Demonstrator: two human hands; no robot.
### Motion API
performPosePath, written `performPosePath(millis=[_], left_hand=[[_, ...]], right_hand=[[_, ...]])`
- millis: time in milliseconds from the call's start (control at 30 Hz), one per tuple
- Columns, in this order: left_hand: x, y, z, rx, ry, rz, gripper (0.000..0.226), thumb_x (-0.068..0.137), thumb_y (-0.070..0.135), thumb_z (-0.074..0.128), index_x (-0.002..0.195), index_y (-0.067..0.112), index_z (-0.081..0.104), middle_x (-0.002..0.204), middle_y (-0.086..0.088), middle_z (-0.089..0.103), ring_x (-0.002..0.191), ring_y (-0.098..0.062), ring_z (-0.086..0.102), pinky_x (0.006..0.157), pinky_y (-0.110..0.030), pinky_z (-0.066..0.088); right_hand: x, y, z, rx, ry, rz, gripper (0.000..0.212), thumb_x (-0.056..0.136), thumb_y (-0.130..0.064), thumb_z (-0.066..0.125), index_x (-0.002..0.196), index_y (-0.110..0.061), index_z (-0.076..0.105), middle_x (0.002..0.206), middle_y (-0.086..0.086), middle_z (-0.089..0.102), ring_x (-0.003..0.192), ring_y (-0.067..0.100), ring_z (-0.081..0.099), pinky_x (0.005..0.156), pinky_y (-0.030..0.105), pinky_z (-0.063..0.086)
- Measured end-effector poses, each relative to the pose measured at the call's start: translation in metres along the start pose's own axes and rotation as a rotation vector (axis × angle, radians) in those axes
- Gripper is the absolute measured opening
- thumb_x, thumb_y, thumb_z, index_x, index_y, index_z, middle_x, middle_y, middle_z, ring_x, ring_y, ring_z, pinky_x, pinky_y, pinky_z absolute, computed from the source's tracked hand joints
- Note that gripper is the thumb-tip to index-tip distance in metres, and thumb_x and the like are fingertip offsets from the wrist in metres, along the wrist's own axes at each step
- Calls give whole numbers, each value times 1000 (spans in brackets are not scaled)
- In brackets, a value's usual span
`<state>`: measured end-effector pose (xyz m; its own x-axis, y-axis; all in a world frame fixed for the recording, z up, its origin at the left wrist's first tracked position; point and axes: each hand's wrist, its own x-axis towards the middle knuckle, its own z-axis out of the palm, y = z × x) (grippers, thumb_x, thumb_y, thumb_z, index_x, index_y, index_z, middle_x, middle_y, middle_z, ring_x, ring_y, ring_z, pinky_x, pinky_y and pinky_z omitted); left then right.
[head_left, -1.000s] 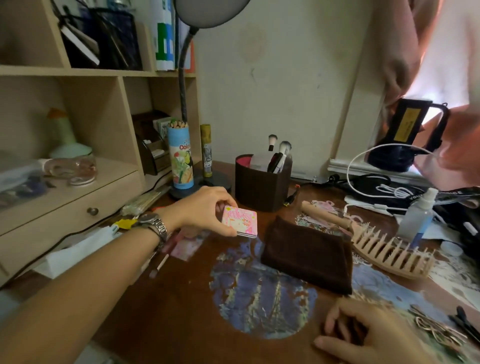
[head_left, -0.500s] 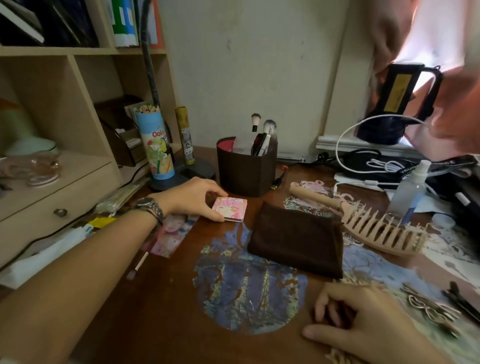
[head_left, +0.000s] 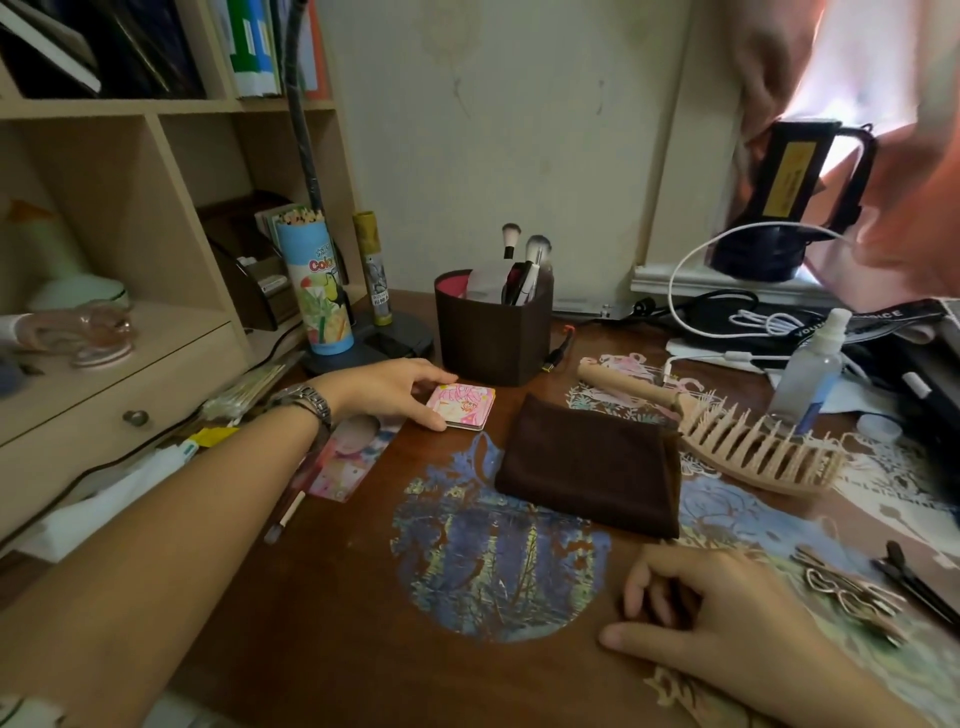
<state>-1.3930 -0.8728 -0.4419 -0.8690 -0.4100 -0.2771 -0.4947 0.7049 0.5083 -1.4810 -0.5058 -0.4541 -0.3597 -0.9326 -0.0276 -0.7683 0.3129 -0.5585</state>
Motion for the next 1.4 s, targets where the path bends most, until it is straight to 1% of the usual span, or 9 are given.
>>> performPosePath(millis=[133,267,400,500,633,800,967,1267,1400], left_hand=[[-3,4,2,6,-29,-49,80,82,31,73,148,36,28,153,1,31,139,-21,32,113,-43,32],[-8,11,5,-28,-27,-48,82,85,22,71,150,32,22,155,0,28,141,-22,28,114,-39,29],[-15,17,6,13,39,-44,93,78,21,77,150,30,19,154,-3,31,136,-20,36,112,-39,35],[-24,29,5,142,120,-31,89,77,17,78,149,21,27,152,-2,34,133,-19,41,108,-35,40],[-42,53,-3,390,207,49,64,82,20,74,139,18,45,139,-4,50,120,-17,52,96,-28,46],[-65,100,-3,491,293,210,41,86,30,68,125,24,59,125,5,62,107,-9,58,92,-30,50],[-73,147,22,491,331,355,32,87,38,65,119,33,62,118,13,64,106,-4,58,92,-38,51],[-53,174,67,337,308,443,28,87,43,63,114,38,63,121,19,60,113,-5,55,93,-36,49],[-38,166,90,264,285,420,33,87,48,60,119,37,60,127,16,57,118,-6,50,98,-32,43]], right_hand=[[0,2,1,1,2,-8,37,63,-69,66,74,-34,62,77,-26,63,70,-3,60,59,12,40],[-1,3,2,4,11,-12,35,64,-68,67,74,-35,61,77,-26,63,70,-4,59,58,14,41],[-2,5,4,-1,35,-32,36,64,-68,68,74,-34,62,73,-20,64,67,-3,59,55,18,40],[-2,9,6,-17,54,-57,37,65,-68,68,76,-33,61,72,-13,64,67,-1,58,56,20,40],[-2,12,9,-41,78,-85,35,69,-64,67,79,-31,61,67,-13,61,70,0,59,58,21,43],[-6,14,6,-39,35,-135,26,76,-54,67,84,-30,62,70,-13,60,70,2,58,59,18,44],[-14,19,-6,114,57,-132,16,79,-39,71,86,-25,66,74,-6,65,71,6,61,64,20,48],[-16,39,-65,38,323,-37,12,76,-36,72,82,-30,64,89,-13,63,85,3,58,76,30,53],[-5,49,-90,-51,361,31,28,76,-35,74,101,-28,64,99,-18,56,90,-3,52,76,16,41]])
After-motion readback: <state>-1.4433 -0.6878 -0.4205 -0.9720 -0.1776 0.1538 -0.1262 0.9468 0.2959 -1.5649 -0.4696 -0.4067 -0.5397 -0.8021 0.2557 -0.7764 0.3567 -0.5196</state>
